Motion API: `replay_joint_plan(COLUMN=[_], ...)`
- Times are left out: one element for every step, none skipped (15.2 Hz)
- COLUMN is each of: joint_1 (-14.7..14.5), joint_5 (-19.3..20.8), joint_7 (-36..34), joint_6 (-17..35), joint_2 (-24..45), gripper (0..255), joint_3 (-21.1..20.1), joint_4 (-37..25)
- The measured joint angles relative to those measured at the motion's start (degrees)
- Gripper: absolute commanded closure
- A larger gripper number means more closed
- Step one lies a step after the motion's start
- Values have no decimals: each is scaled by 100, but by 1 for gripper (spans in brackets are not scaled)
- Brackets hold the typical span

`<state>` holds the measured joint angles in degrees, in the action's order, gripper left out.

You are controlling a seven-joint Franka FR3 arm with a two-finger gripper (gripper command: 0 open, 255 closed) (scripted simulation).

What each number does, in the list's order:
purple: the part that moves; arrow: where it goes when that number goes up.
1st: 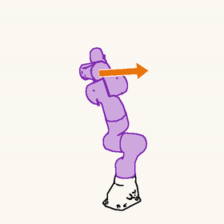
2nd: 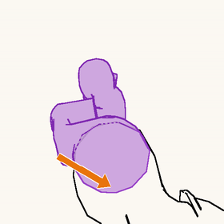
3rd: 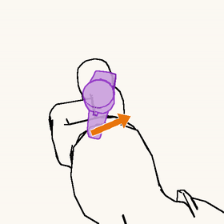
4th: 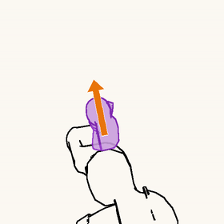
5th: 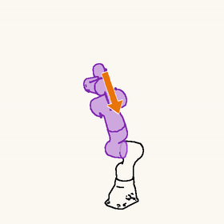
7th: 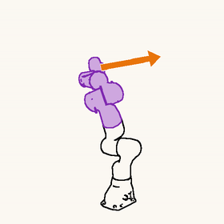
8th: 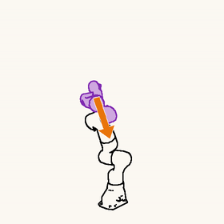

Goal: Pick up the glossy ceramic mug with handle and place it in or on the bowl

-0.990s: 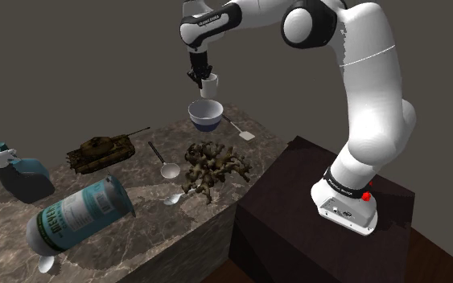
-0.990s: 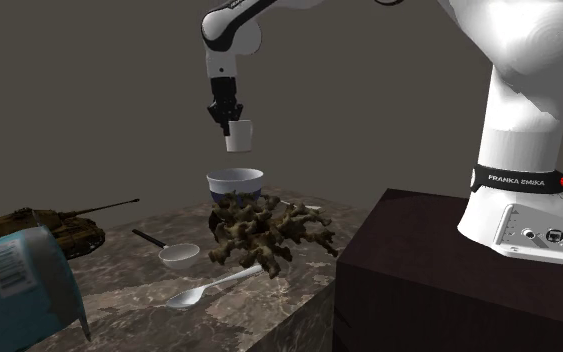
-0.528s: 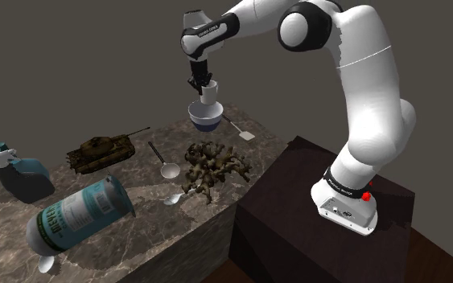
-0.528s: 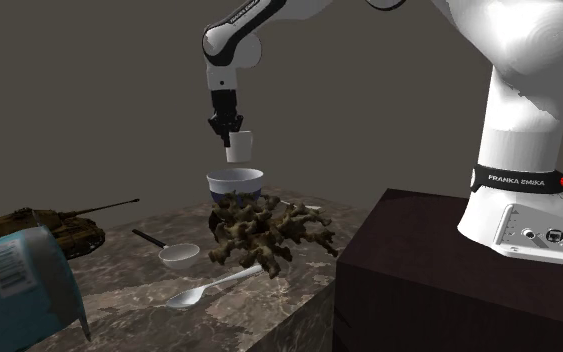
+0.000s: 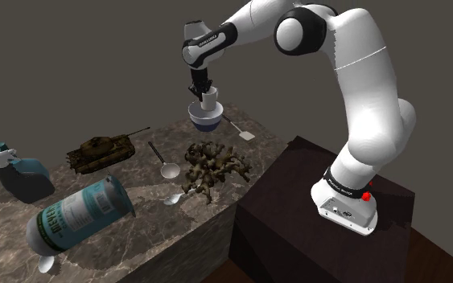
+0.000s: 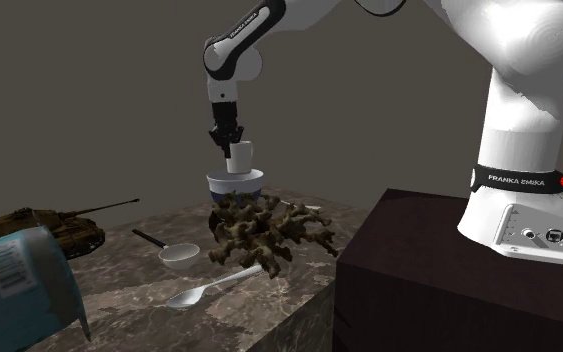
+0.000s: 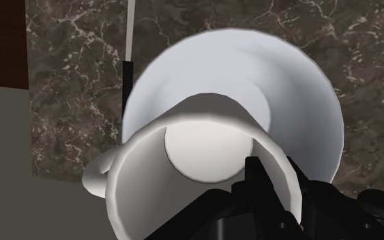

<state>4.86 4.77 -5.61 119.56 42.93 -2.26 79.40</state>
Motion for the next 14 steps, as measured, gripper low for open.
replay_joint_plan(joint_1=[-1,-1,-1,-1,-1,-1,-1,-1,-1,-1,-1,-8,-19,-18], joint_5=[0,0,0,0,0,0,1,1,1,1,1,-2,-6,-10], joint_7=[-1,-1,-1,-1,-1,-1,-1,-1,-1,-1,-1,-5,-11,2], joint_6=[4,6,8,9,9,9,10,10,10,9,9,-65,-173,-313], joint_2=[4,5,6,6,6,5,5,5,4,4,4,-33,-67,-102], gripper=[255,255,255,255,0,0,0,0,0,0,0,0,0,0], joint_3=[0,0,0,0,0,0,0,0,0,0,0,-3,-7,-10], joint_4=[0,0,0,1,1,1,1,1,0,0,0,-36,-112,-221])
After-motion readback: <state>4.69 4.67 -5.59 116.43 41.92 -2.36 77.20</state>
